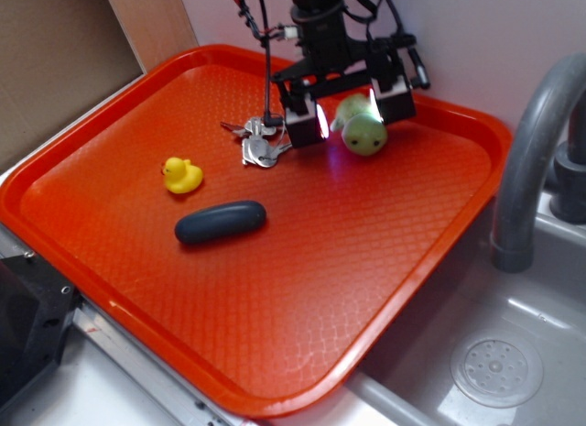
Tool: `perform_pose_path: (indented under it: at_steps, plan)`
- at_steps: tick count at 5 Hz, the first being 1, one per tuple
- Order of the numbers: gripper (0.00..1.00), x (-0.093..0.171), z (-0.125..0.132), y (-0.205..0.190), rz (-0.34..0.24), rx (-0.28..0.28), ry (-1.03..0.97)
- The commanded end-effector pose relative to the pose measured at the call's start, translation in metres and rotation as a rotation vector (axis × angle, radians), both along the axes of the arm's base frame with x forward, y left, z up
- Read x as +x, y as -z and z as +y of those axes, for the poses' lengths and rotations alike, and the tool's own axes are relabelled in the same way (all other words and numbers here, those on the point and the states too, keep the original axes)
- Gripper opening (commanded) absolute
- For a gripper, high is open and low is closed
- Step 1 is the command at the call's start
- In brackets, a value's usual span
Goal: Grab the green animal.
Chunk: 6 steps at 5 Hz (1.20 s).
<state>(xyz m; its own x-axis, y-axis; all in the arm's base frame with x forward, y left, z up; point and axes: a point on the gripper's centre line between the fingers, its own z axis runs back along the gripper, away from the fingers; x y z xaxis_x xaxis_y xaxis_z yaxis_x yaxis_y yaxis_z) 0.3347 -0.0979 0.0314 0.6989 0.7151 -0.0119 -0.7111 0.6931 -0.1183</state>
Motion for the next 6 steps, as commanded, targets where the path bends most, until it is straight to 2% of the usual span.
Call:
perform_pose_path:
  at_steps: [1, 2, 3, 4, 5, 6]
  plan:
    - [0.39, 0.02, -0.007, -0.008, -0.05, -0.011, 0.067]
    - [0.0, 0.014, -0.005, -0.017, -0.057, -0.005, 0.1]
    - [0.0, -0.015, 0.007, -0.062, -0.11, -0.024, 0.255]
    - [0.0, -0.05, 0.028, -0.112, -0.089, -0.06, 0.479]
    - [0.0, -0.069, 0.038, -0.15, -0.058, -0.069, 0.608]
    - [0.0, -0.093, 0.045, -0.185, -0.037, -0.095, 0.633]
